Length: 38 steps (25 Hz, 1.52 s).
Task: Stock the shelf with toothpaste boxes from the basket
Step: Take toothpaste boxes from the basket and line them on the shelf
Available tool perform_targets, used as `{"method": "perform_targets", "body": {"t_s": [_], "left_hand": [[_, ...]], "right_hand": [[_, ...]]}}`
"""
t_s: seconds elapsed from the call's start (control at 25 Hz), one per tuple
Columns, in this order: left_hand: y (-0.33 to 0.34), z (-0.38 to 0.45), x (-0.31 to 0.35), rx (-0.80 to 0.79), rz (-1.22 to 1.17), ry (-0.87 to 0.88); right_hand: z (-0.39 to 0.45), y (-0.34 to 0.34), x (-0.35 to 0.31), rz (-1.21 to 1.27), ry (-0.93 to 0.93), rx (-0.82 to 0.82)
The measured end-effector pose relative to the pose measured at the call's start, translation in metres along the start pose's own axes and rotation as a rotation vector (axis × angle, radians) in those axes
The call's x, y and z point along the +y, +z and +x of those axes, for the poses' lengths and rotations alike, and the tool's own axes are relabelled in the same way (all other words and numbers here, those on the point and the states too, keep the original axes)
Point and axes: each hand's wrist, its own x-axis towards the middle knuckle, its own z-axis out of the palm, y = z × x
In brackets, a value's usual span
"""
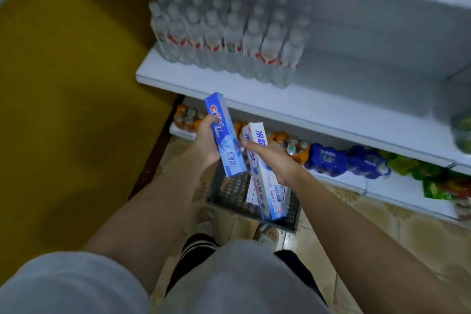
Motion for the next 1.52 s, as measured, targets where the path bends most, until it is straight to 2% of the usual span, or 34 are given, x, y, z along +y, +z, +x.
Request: {"method": "perform_targets", "body": {"t_s": [0.36, 0.56, 0.68, 0.76, 0.88, 0.96, 1.04, 1.16, 1.28, 1.36, 1.52], "left_hand": [[0.049, -0.051, 0.096, -0.031, -0.304, 0.266], [0.054, -0.082, 0.172, -0.137, -0.259, 0.368], [0.023, -0.112, 0.255, -0.130, -0.014, 0.527], [-0.003, -0.137, 0.308, -0.206, 0.305, 0.600], [-0.003, -0.186, 0.355, -0.372, 1.084, 0.418], [0.019, -0.210, 0.360, -0.408, 1.590, 0.262], [0.033, -0.216, 0.352, -0.434, 1.825, 0.154], [0.030, -0.203, 0.340, -0.517, 1.879, 0.082], [0.021, -0.201, 0.346, -0.510, 1.822, 0.098], [0.021, -0.207, 0.353, -0.460, 1.822, 0.158], [0.040, -0.240, 0.380, -0.366, 1.752, 0.386]], "right_hand": [[-0.048, -0.008, -0.101, -0.211, -0.303, 0.166], [-0.076, -0.002, -0.163, -0.219, -0.473, 0.150], [-0.106, -0.002, -0.205, -0.312, -0.531, 0.137], [-0.124, 0.000, -0.229, -0.391, -0.553, 0.136], [-0.143, 0.010, -0.254, -0.463, -0.544, 0.127], [-0.154, 0.022, -0.263, -0.485, -0.550, 0.100], [-0.163, 0.035, -0.267, -0.541, -0.574, 0.098], [-0.174, 0.045, -0.265, -0.607, -0.615, 0.145], [-0.186, 0.042, -0.263, -0.617, -0.672, 0.239], [-0.198, 0.035, -0.267, -0.679, -0.717, 0.295], [-0.230, 0.012, -0.292, -0.750, -0.776, 0.314]]}}
